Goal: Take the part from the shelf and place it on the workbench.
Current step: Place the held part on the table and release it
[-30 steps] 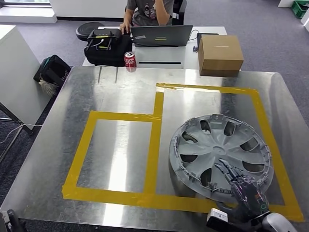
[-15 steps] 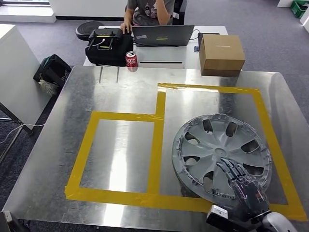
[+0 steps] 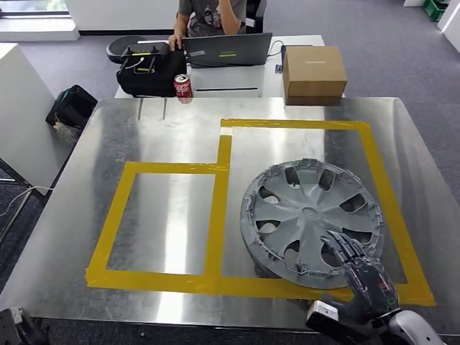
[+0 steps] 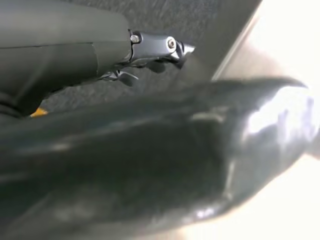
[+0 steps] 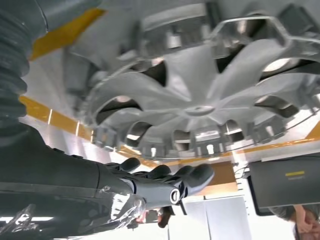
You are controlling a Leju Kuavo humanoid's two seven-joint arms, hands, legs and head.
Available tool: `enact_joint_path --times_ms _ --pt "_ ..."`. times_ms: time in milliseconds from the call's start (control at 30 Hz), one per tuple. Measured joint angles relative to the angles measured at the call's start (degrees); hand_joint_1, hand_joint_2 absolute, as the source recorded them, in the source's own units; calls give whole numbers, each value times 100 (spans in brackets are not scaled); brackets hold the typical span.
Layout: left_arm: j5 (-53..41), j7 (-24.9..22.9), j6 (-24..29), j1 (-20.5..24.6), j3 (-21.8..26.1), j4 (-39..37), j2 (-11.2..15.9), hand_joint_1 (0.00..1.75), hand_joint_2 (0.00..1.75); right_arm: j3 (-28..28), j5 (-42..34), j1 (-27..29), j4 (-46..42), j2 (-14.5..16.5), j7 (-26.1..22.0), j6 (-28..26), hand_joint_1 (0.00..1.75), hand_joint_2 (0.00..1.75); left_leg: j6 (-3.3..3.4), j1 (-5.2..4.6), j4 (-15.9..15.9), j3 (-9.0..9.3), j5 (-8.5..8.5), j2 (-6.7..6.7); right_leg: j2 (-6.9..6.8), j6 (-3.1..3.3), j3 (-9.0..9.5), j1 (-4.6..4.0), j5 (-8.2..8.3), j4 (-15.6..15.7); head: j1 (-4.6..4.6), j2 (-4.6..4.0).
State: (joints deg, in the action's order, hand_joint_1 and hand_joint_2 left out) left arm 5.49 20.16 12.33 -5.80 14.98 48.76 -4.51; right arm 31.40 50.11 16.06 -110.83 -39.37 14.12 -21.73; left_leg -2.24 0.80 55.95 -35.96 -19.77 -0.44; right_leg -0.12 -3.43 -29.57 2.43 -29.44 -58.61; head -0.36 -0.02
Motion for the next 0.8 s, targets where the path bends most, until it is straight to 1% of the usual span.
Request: enact_joint_path --times_ms 33,67,100,133,167,200,233,267,300,333,367,400,433,467,500,533,567,600,633,667,700,733,767,800 --pt "0 -2 -1 -4 -3 0 -5 0 0 -2 1 -2 -1 1 -2 -1 0 175 -27 13 83 -46 -116 3 3 60 -46 -9 40 -1 -3 0" --pt "0 -2 -1 -8 -7 0 -11 0 0 -3 1 -4 -2 1 -6 -1 0 175 -46 23 284 -132 -330 4 7 109 -87 -16 94 4 -5 0" --pt "0 -4 2 -10 -11 0 -14 0 0 -3 1 -5 -2 2 -13 -1 0 175 -56 25 610 -250 -621 4 14 142 -138 -26 152 3 -10 0" --pt "0 -9 7 -10 -14 1 -16 0 0 -3 0 -3 -1 4 -25 1 0 175 -59 22 1010 -382 -912 4 27 158 -199 -40 210 0 -11 0" --pt "0 -16 14 -9 -15 1 -18 0 0 -2 -1 -1 2 7 -37 4 0 175 -58 18 1377 -484 -1123 3 41 164 -264 -54 267 -4 -13 0" --pt "0 -30 23 -9 -16 1 -20 0 0 -1 -3 -1 6 13 -50 9 0 175 -49 15 1607 -511 -1220 3 54 166 -340 -68 321 -8 -13 0" --pt "0 -43 31 -11 -16 1 -22 0 0 0 -4 -1 11 18 -63 14 0 175 -30 11 1637 -440 -1207 3 65 163 -406 -79 369 -10 -12 0" --pt "0 -55 37 -11 -16 1 -25 0 0 1 -5 -3 14 23 -72 20 0 175 -2 5 1451 -262 -1109 3 75 154 -461 -87 410 -11 -12 0" --pt "0 -64 42 -11 -16 4 -26 0 0 0 -5 -7 16 27 -82 25 0 175 38 -6 1093 9 -982 -1 83 140 -506 -93 449 -11 -12 0" --pt "0 -68 46 -7 -16 9 -26 0 0 -1 -5 -12 16 30 -91 28 0 175 80 -22 673 298 -898 -8 90 118 -547 -101 485 -11 -12 0" --pt "0 -70 49 -2 -18 15 -26 0 0 -1 -4 -21 17 33 -100 34 0 175 109 -39 344 514 -828 -13 95 89 -574 -105 524 -6 -7 0" --pt "0 -72 53 0 -20 20 -27 0 0 -1 -3 -33 17 36 -109 38 0 175 133 -57 123 645 -800 -19 98 53 -592 -107 562 0 -9 0" --pt "0 -74 56 1 -22 22 -27 0 0 -1 -3 -46 19 40 -115 42 0 175 150 -74 48 671 -794 -22 100 11 -604 -104 602 14 -9 0" --pt "0 -76 59 -3 -23 23 -29 0 0 -1 -2 -58 20 45 -119 46 0 175 176 -83 47 637 -750 -18 102 -35 -606 -95 647 41 -13 0" --pt "0 -78 61 -7 -23 23 -33 0 0 -1 -2 -65 21 49 -121 47 0 175 216 -82 19 610 -712 -8 104 -74 -620 -84 666 48 -19 0" --pt "0 -80 61 -8 -22 25 -36 0 0 -1 -3 -69 23 52 -121 49 0 175 263 -79 0 573 -660 5 95 -103 -662 -80 605 11 -14 0" --pt "0 -80 61 -10 -22 27 -40 0 0 -2 -3 -74 25 55 -122 50 0 175 309 -74 -25 527 -599 18 86 -122 -728 -81 444 -130 -8 0" --pt "0 -81 61 -14 -21 29 -43 0 0 -2 -3 -83 29 60 -124 52 0 175 341 -74 -38 473 -542 31 73 -128 -822 -83 195 -388 3 0" --pt "0 -81 62 -21 -21 31 -43 0 0 -2 -4 -92 33 65 -128 56 0 175 366 -85 -38 406 -489 38 63 -134 -926 -92 -93 -732 9 0" --pt "0 -82 64 -28 -20 31 -44 0 0 -2 -5 -99 40 71 -134 62 0 175 381 -100 -35 336 -434 46 61 -136 -1005 -101 -324 -1101 14 0" --pt "0 -83 66 -37 -20 32 -44 0 0 -2 -5 -102 49 78 -142 69 0 175 389 -116 -32 261 -376 54 60 -134 -1029 -111 -436 -1371 16 0" --pt "0 -85 67 -43 -20 33 -46 0 0 -2 -6 -103 57 83 -150 77 0 175 394 -131 -28 185 -318 61 60 -126 -971 -123 -427 -1480 16 0" --pt "0 -87 68 -49 -20 35 -48 0 0 -3 -6 -106 64 86 -160 82 0 131 393 -145 -23 110 -260 65 59 -112 -807 -135 -312 -1382 19 0" --pt "0 -89 68 -54 -20 37 -49 0 0 -5 -6 -111 69 89 -168 85 0 87 387 -156 -17 43 -206 67 56 -93 -545 -147 -161 -1092 17 0"
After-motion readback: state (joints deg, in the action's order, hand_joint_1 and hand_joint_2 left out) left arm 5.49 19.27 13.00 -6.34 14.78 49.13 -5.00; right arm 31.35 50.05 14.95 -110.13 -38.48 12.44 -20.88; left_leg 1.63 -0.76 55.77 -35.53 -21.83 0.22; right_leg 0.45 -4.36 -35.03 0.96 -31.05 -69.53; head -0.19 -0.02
